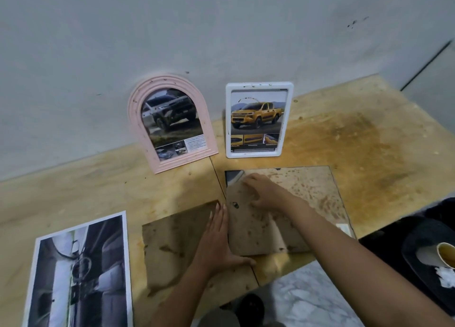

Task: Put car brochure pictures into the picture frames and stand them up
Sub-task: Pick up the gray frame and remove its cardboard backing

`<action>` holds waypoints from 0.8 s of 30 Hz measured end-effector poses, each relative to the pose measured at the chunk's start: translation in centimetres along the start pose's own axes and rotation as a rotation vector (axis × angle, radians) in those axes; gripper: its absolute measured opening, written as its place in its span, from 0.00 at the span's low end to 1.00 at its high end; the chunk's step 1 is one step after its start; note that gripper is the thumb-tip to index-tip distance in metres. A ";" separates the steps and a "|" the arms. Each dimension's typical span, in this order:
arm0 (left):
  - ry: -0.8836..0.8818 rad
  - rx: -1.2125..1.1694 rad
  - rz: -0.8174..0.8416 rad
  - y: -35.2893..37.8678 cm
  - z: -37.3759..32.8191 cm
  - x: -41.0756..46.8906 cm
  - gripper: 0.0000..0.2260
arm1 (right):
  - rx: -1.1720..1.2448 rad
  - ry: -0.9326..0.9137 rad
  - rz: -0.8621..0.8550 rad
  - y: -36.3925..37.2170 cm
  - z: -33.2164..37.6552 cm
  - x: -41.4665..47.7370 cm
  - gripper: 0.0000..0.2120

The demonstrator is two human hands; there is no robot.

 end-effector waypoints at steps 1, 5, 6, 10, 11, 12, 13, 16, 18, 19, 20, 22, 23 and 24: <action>0.014 0.019 0.001 -0.1 0.3 0.1 0.63 | -0.057 -0.030 0.030 -0.2 0.6 0.5 0.30; 0.046 0.047 -0.024 -0.1 0.7 0.2 0.61 | -0.308 -0.101 0.094 -0.3 1.9 1.8 0.37; 0.049 0.047 -0.032 -0.1 0.7 0.2 0.61 | -0.349 -0.110 0.107 -0.3 2.0 2.1 0.39; 0.045 0.050 -0.063 0.1 0.5 0.3 0.60 | -0.449 -0.156 0.110 0.0 2.4 3.4 0.44; 0.038 0.052 -0.066 0.2 0.5 0.2 0.60 | -0.462 -0.167 0.102 0.1 2.4 3.6 0.43; 0.030 0.054 -0.066 0.2 0.5 0.2 0.60 | -0.464 -0.172 0.091 0.1 2.5 3.8 0.41; 0.026 0.054 -0.064 0.1 0.5 0.2 0.60 | -0.458 -0.171 0.077 0.0 2.7 4.0 0.38; 0.022 0.054 -0.059 0.1 0.6 0.5 0.60 | -0.420 -0.151 0.055 -0.4 3.0 4.6 0.35; 0.017 0.046 -0.049 0.1 0.6 0.7 0.60 | -0.361 -0.122 0.104 -0.6 3.1 4.8 0.40; 0.013 0.045 -0.049 0.1 0.5 0.6 0.60 | -0.323 -0.115 0.121 -0.7 3.2 4.8 0.41; 0.010 0.046 -0.050 0.1 0.4 0.6 0.61 | -0.291 -0.112 0.128 -0.7 3.2 4.8 0.40; 0.011 0.047 -0.059 0.0 0.4 0.5 0.61 | -0.227 -0.116 0.133 -0.8 3.2 4.8 0.37; 0.010 0.046 -0.066 -0.1 0.4 0.5 0.61 | -0.181 -0.118 0.132 -0.8 3.2 4.8 0.34; 0.008 0.049 -0.070 -0.1 0.4 0.5 0.62 | -0.128 -0.115 0.140 -0.9 3.1 4.8 0.30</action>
Point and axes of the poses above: each hand's wrist, its own x-axis towards the middle knuckle, its own y-axis out of the palm, z = x × y, the point moved 1 cm from there along x, towards the middle knuckle, and after that the axes turned 11 degrees about -x, right-handed, at the moved point
